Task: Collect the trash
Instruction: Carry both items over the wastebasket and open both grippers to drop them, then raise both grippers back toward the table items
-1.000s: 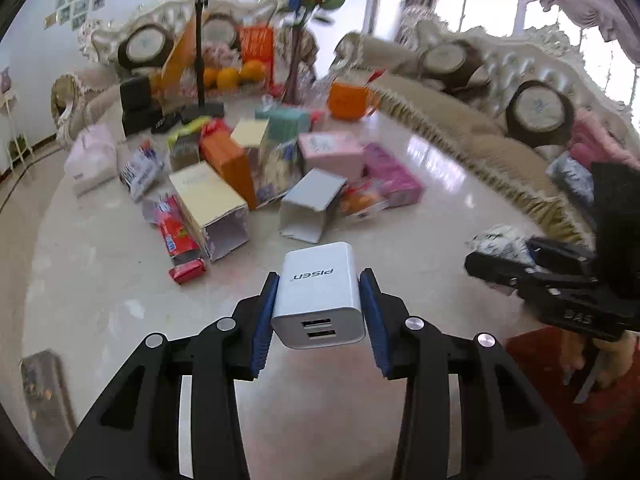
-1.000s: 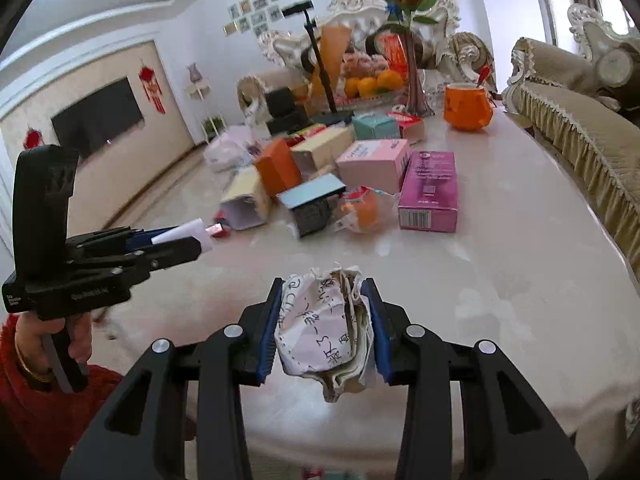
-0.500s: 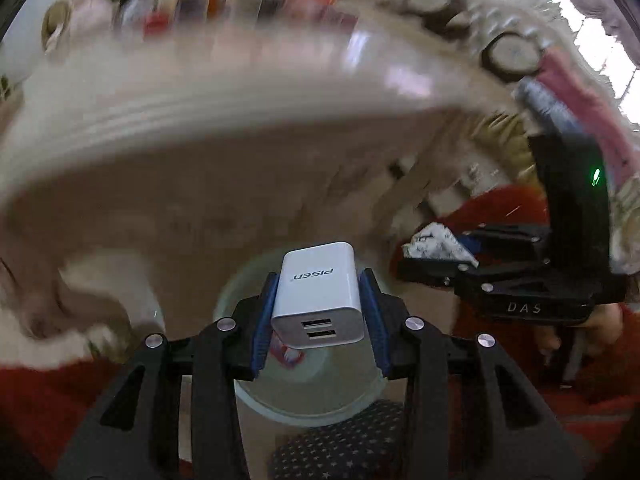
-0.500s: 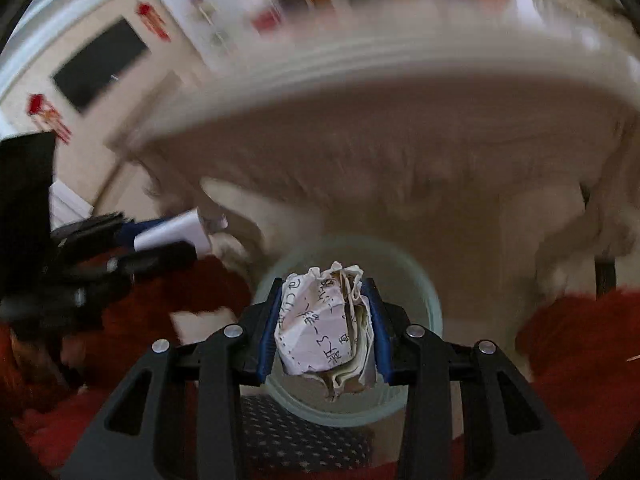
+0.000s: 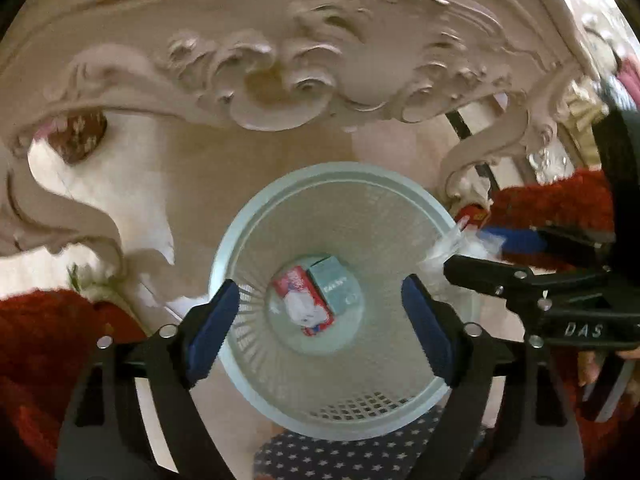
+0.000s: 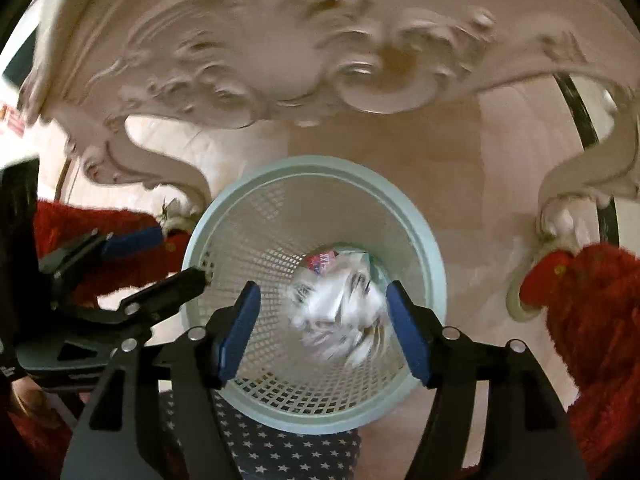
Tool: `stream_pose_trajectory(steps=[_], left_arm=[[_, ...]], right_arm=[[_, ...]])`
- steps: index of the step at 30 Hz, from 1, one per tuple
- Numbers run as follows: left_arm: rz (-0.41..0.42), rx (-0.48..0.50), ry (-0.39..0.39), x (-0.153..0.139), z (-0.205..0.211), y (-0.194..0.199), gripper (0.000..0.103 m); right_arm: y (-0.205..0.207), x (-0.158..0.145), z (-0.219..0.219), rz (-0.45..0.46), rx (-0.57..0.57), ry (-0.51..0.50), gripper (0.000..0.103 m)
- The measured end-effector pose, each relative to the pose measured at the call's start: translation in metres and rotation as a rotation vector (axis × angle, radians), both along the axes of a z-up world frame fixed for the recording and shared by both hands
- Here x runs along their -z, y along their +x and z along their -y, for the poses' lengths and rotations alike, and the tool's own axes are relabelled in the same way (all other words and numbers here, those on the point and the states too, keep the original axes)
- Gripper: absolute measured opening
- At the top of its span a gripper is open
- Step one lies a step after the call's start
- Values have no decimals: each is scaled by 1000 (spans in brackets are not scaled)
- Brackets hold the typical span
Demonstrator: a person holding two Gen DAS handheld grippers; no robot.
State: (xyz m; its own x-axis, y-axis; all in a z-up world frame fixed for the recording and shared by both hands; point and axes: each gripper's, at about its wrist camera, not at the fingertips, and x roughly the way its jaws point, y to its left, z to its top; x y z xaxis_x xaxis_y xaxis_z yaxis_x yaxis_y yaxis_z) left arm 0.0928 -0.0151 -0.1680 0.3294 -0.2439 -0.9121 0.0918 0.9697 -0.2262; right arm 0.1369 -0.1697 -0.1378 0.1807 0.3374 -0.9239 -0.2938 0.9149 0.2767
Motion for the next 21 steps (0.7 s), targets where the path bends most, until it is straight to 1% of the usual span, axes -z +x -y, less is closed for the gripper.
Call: stream_pose_trajectory(steps=[4,9,10,11,13,15,17,18,20,21], left_arm=[[-4,-8,20,5,0,3,82],[17,-4,26,4,2,5,82],[30,-6,25,2,1,5,86],[43,-10,23,-1,0,4,88],[74,-19,0,-10,-5,1,90],[106,-30,-23,-23,-10,-4,90],[144,-50,-33,-47,-18,-12,90],[183,-63,-29,-67,-24,-17,90],[251,-83,-25,-101,-34,-22,90],[288,-91,-26,-120,-39,-24,90]], right_arm=[[-7,7,9,-15,45,1,62],[-15,9,16,-26,44,-11,62],[-16,8,15,-19,42,-14,62],[-17,6,16,-14,39,-10,62],[-23,-3,19,9,35,21,62],[-32,-21,24,38,28,79,62],[-44,-45,27,66,11,128,62],[-50,-60,29,90,5,149,62],[-58,-93,34,169,4,182,62],[-60,-114,37,228,10,192,62]])
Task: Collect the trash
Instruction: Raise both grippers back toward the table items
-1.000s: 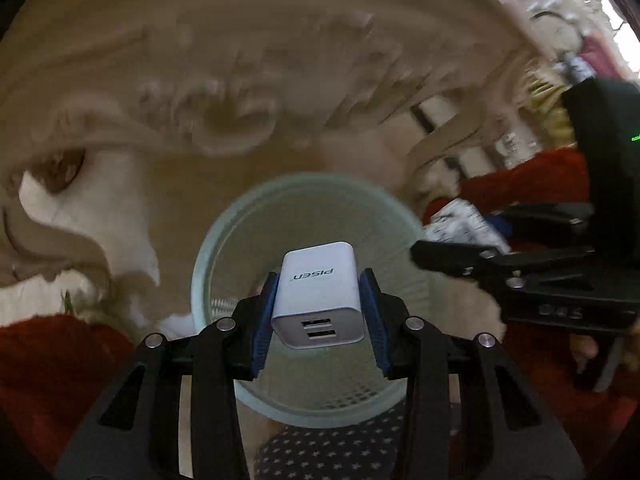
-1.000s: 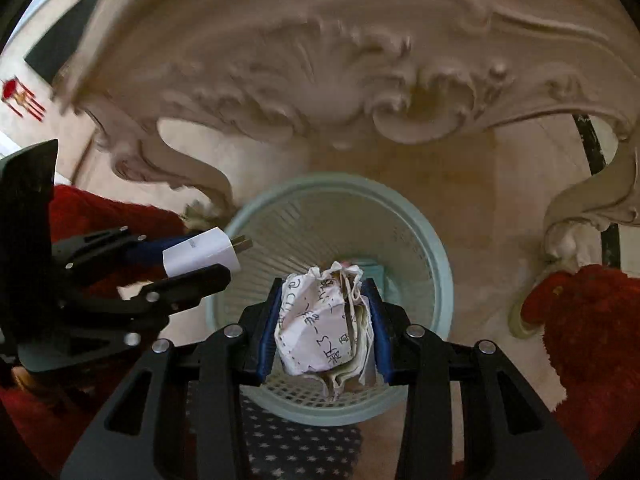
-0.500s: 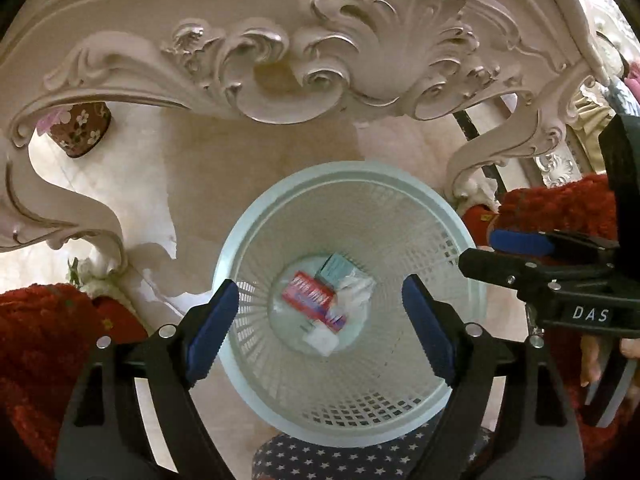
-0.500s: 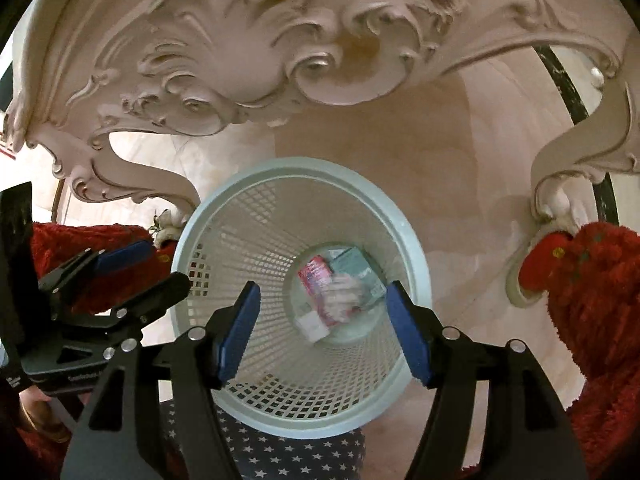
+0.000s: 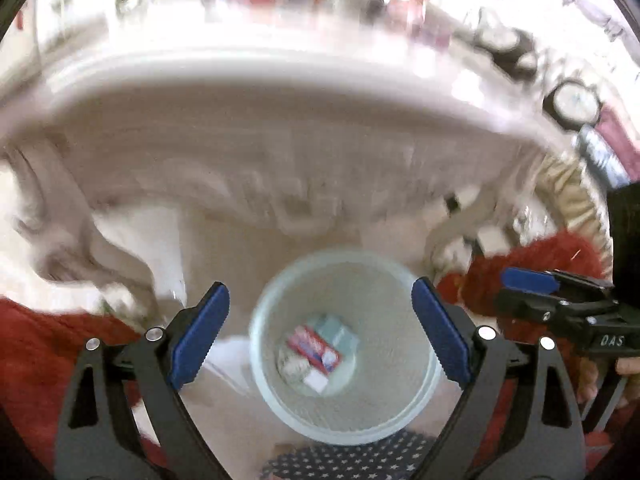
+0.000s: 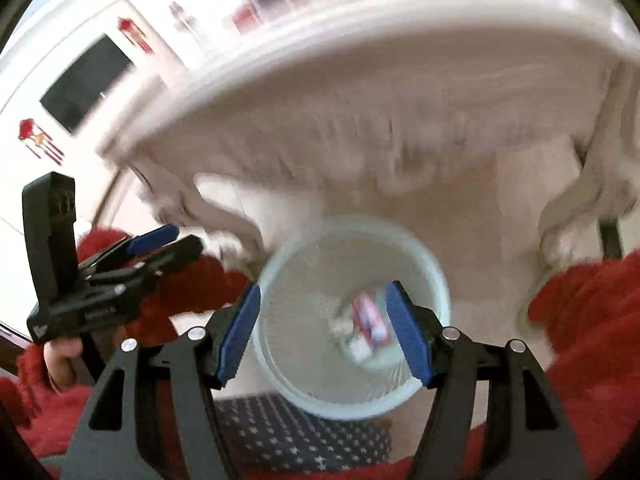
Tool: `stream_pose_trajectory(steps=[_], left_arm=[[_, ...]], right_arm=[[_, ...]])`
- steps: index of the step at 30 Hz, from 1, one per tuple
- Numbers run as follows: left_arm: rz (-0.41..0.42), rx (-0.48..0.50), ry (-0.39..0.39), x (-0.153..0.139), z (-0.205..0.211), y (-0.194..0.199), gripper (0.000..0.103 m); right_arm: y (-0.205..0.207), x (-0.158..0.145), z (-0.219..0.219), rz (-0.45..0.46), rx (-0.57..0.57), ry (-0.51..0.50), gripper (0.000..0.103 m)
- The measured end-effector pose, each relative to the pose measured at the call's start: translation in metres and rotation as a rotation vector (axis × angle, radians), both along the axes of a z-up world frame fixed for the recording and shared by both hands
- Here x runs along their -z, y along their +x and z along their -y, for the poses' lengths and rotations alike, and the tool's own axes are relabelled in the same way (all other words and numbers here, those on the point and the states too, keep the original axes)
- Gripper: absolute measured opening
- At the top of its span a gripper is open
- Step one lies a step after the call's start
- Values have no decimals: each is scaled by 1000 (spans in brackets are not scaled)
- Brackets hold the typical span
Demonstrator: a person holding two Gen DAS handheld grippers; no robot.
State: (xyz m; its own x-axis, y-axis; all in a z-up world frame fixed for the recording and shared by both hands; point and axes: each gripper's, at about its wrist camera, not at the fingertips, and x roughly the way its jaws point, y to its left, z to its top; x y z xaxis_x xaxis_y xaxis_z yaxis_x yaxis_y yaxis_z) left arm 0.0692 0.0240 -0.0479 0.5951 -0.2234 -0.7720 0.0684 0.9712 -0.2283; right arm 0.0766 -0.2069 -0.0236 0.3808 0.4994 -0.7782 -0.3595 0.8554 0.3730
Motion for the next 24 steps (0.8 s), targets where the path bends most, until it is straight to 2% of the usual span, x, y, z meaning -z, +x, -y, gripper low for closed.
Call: stream_pose_trajectory(steps=[2,5,6,9,10,12,15,19,21,24], left_arm=[[92,-36,12,-42,-13,2,90],[177,-84,48,-89,-28,29,90],[198,-101,56,-103,-34,46,90],[230,-162,74,-125,-45,92,90],[225,-183,58,-131,-47,114,90],[219,-197,-1,-137,-48,158,90],[204,-216,-12,-137,-39,205,90],[122,-256,47,-127,-25,277,90],[96,-258,72,-120,-17,292,90],[65,-253,163,-108,-8,308,90]], right_arm=[[3,-33,7,91,30,25,62],[19,-77,17,210,109,51,76],[28,-90,20,264,141,54,76],[60,-114,21,366,212,-41,76],[76,-121,23,394,241,-71,76],[106,-128,29,411,286,-87,76],[150,-133,33,428,340,-126,76],[207,-126,25,408,353,-186,76],[227,-120,26,382,347,-184,76],[248,-110,26,341,344,-185,76]])
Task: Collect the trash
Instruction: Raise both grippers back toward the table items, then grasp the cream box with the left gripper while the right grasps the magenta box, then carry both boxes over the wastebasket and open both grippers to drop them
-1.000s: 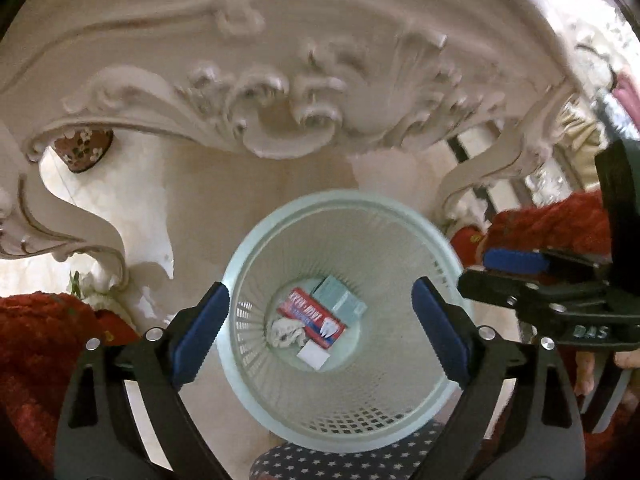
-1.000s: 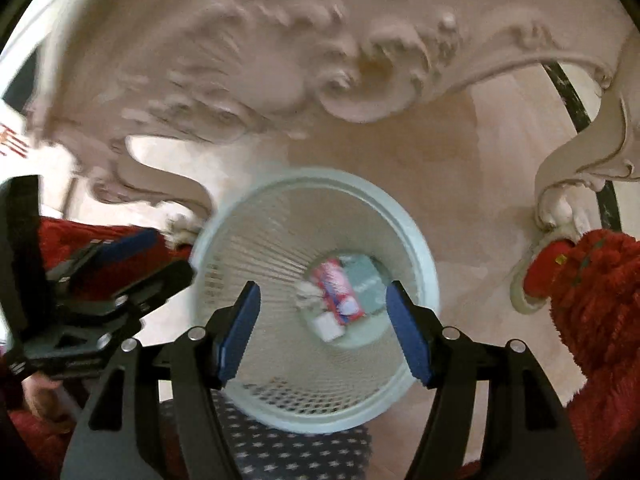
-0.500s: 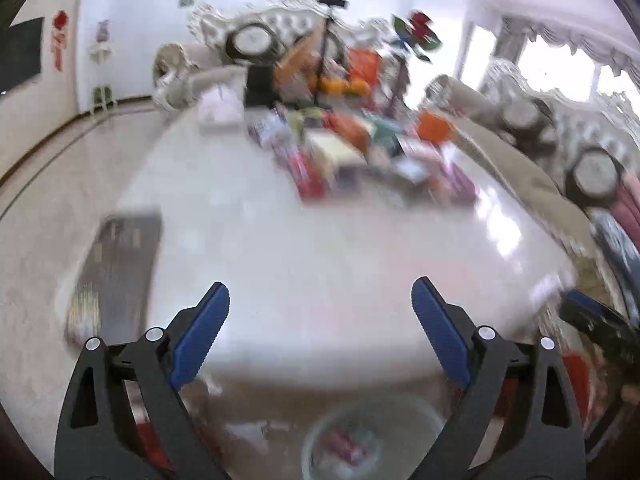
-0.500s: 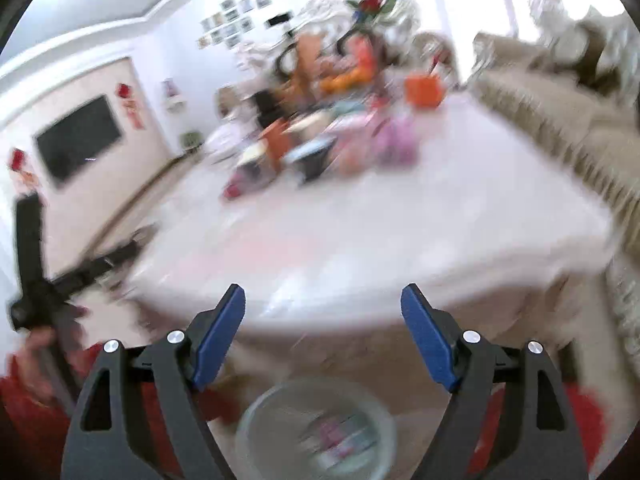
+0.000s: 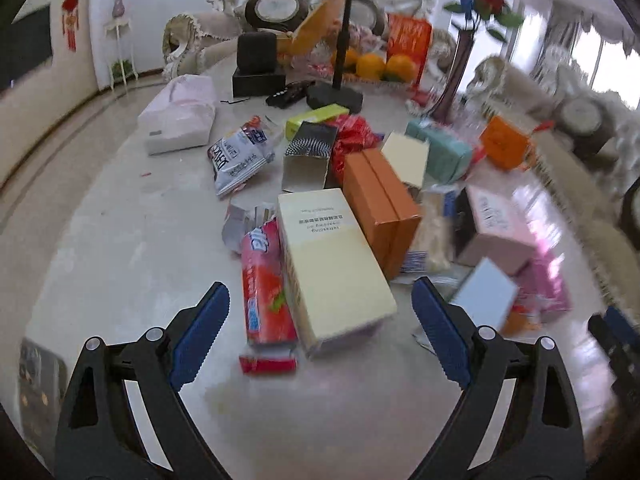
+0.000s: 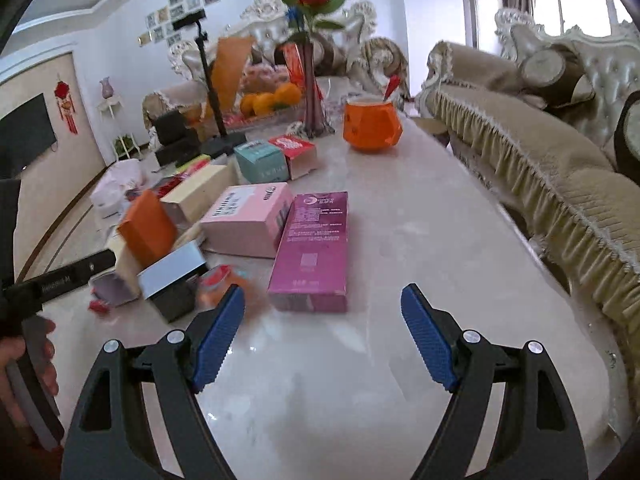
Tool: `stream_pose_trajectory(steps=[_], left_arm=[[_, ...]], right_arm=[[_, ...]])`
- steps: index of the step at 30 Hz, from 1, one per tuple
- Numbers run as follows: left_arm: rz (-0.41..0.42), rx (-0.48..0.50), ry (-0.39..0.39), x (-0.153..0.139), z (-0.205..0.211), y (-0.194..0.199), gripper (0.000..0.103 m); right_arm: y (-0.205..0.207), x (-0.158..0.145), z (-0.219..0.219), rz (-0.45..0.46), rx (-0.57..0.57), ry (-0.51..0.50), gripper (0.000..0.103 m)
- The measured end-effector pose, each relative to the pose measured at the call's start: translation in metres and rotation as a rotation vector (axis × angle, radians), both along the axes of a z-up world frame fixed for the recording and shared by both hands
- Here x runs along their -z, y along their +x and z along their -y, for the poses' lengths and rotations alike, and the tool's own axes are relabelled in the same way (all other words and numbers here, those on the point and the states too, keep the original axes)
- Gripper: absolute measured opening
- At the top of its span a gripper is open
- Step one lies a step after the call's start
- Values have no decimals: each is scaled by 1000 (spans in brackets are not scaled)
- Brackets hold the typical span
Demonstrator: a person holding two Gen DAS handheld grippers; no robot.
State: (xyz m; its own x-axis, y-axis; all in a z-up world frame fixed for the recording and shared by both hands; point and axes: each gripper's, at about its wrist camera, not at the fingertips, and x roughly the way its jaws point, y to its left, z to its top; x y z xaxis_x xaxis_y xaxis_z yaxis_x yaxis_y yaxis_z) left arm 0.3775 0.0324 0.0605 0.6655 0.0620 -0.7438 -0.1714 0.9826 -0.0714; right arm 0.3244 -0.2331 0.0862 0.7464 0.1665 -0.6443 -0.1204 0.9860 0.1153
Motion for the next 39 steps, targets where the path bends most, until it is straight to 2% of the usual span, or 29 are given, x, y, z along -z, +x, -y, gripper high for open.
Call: stream_pose_trajectory(steps=[2,5,9,13,15,17,20,21,22,24,29,32,39], left_arm=[[-12,2,56,6,6,8,90],[-17,5,93,9,10,11,90],[-43,-13,147,14,13,22,90],[-66,-7,136,20,11,35,90],[-60,26,133,22,12,38,90],[-52,66,159,23,15,40,87],[-48,73,189,23,13,41,71],[-41,75,181,21,10,41,64],[-34,79,165,20,7,41,62],[-25,103,108,15,1,40,50],[-19,107,70,15,-4,32,50],[-6,103,1,14,-13,18,50],[93,103,-26,-6,-20,-24,50]], right_arm=[[13,3,-5,-10,-13,-5,76],[27,8,-13,-23,-16,-35,76],[54,21,-18,-94,0,-51,76],[69,23,-19,-145,27,-97,76],[76,26,-19,-163,42,-118,76],[83,32,-18,-186,40,-132,76],[87,37,-16,-201,17,-140,74],[85,38,-16,-198,12,-150,66],[84,37,-15,-193,17,-151,59],[78,37,-8,-185,21,-125,56],[56,35,2,-181,-5,-63,56],[46,33,5,-185,-29,-41,56],[30,25,25,-168,-16,100,56]])
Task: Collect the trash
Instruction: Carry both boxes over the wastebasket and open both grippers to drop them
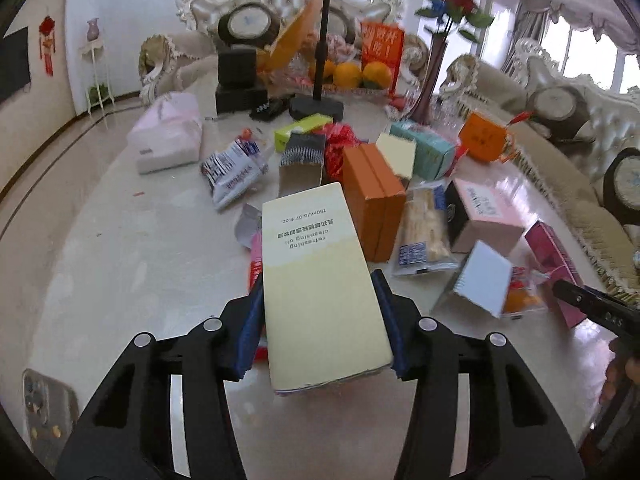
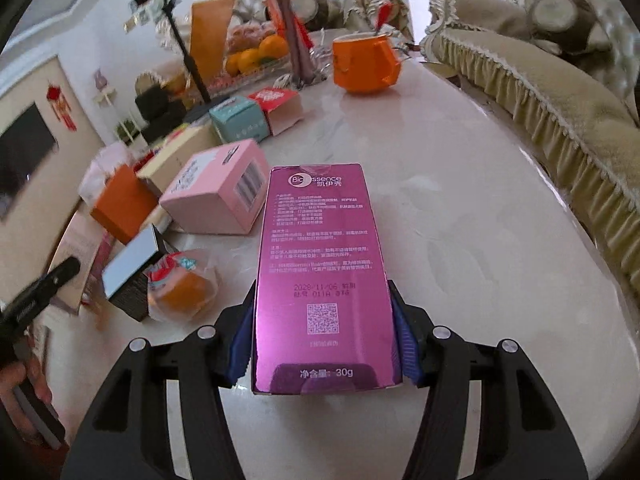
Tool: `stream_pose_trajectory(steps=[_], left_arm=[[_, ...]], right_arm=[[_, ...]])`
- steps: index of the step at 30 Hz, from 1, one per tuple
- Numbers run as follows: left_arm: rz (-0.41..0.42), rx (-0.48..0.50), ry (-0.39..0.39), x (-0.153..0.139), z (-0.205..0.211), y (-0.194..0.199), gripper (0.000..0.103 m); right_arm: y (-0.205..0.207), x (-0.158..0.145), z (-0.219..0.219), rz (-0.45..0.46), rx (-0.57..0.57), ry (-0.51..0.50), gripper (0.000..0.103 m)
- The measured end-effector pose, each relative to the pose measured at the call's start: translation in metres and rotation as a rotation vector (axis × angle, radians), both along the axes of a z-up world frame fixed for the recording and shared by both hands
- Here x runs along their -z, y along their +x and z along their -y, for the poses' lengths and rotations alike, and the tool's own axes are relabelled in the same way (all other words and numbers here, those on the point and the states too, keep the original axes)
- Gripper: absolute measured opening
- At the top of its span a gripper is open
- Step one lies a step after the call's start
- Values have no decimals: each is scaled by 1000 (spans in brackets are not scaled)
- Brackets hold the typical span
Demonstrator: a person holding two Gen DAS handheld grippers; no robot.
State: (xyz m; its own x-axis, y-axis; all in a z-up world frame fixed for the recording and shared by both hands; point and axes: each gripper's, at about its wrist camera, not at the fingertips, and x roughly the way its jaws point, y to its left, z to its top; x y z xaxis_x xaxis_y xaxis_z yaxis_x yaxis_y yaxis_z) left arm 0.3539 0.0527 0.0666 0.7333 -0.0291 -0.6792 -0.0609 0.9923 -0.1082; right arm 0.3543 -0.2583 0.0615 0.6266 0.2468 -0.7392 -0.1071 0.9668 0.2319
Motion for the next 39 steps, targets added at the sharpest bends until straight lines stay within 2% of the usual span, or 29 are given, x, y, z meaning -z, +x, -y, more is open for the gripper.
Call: stream_pose_trajectory(steps=[5,9,14,18,21,24,25,27,30,33,36,37,38,39], left_arm=[[105,22,-79,-35,-13,-37,50],[172,108,-71,-58,-6,-84,50],[147,217,-96,-51,10,-147,50],[114,284,-115,-37,18,-222,50],[3,344,-137,-12,26,-264,50],[-168,394,-75,35,47,-305,50],[-201,410,-79,48,51,-311,50],[-276,426,-124,82,59,-314,50],[-355,414,-75,129,69,-299,50],[-445,388,-80,181,76,-275,50],[-506,347,-62,214,76,-262,52],[-538,332,-86,225,75,-260,55],[-563,319,-97,232,74,-259,59],[-579,298,-95,239,73,-259,80]], right_arm=[[-18,-22,14,44,-13,123,56],[-61,-44,15,112,-78,218,56],[-122,-51,-5,124,-201,326,56],[-195,-43,-26,89,-332,311,56],[-246,-30,-34,8,-384,280,56],[-287,-4,-47,-107,-435,257,56],[-296,12,-51,-152,-435,239,56],[-296,45,-55,-238,-412,211,56],[-277,104,-61,-342,-350,109,56],[-259,143,-69,-394,-331,36,56],[-247,167,-76,-413,-322,-12,57],[-246,172,-76,-419,-312,-17,58],[-245,177,-76,-429,-301,-27,66],[-243,183,-77,-444,-289,-50,73]])
